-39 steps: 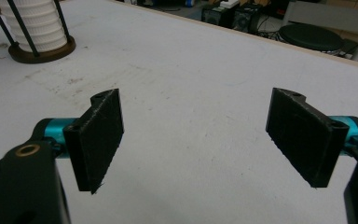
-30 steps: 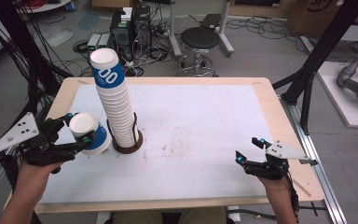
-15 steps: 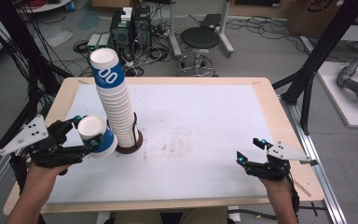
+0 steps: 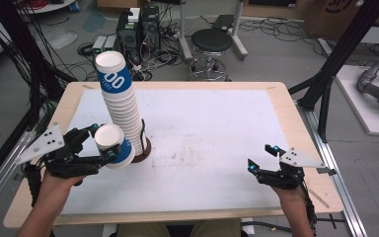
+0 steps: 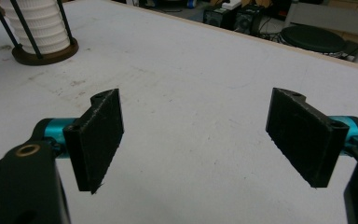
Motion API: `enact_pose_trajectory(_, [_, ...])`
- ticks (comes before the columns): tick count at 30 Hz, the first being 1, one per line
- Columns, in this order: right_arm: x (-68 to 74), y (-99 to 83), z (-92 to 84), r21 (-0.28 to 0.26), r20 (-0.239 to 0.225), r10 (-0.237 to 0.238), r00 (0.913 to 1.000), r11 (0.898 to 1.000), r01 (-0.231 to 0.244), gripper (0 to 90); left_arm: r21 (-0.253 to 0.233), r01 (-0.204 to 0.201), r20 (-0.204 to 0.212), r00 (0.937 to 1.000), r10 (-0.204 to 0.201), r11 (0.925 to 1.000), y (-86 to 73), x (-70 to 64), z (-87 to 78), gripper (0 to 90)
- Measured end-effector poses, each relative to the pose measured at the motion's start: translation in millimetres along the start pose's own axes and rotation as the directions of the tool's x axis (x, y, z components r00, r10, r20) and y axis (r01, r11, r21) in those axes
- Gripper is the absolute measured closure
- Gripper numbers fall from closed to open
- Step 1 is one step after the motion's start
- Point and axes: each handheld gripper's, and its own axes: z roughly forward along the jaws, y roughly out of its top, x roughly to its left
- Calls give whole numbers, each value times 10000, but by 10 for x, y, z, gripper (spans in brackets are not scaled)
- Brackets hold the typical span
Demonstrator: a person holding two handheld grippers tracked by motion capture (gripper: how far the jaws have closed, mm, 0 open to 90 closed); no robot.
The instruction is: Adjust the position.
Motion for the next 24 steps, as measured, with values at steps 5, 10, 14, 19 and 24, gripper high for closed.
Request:
enact_pose_trajectory(5, [16,20,19,-62,-242,-94,9997,9999,92,194,2,57,258,9997,-57,10000,-25,-36,147,290])
enact_pose_trajectory(10, [55,56,57,-168,-735,-203,9971,9997,191,194,168,35,618,9981,-45,9999,-56,-75,343,290])
enact_pose_trajectory(14, [105,87,112,-153,-1259,-355,9914,9993,339,194,295,29,907,9959,-56,9996,-86,-117,494,291])
enact_pose_trajectory(19, [196,145,176,-201,-1997,-496,9786,9987,465,193,382,17,1216,9926,-64,9993,-121,-167,664,291])
enact_pose_trajectory(24, [288,228,247,-408,-2631,-688,9623,9974,602,193,411,47,1394,9902,-104,9991,-157,-199,787,291])
